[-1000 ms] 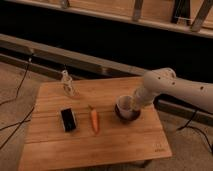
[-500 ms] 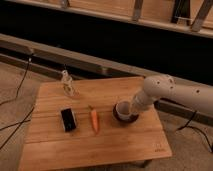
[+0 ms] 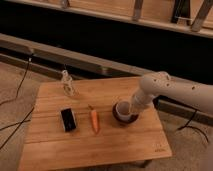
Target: Place the ceramic cup in the ceramic bowl
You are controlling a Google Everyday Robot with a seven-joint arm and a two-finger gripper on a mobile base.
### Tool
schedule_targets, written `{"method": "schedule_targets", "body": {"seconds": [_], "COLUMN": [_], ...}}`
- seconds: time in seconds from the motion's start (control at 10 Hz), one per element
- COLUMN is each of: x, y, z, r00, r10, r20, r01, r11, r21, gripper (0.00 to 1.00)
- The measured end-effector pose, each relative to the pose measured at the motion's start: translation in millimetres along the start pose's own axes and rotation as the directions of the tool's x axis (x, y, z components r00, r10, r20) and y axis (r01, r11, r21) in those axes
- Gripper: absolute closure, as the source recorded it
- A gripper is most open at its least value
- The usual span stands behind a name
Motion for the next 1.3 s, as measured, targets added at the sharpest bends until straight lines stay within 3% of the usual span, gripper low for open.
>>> {"method": "schedule_targets", "body": {"seconds": [0.9,1.1,1.3], "x": [-7,-10,-11], "y": [16,32,49], "z": [-10,-20,-31], "r00": [0.999,0.997,0.992], "r10": [-0.025,-0.067,-0.118], "r20": [0.026,0.044,0.05], "r01": [0.025,0.067,0.117], "r11": [1.0,0.998,0.993], "r21": [0.003,0.003,0.025], "gripper": [0.24,0.24,0.24]}}
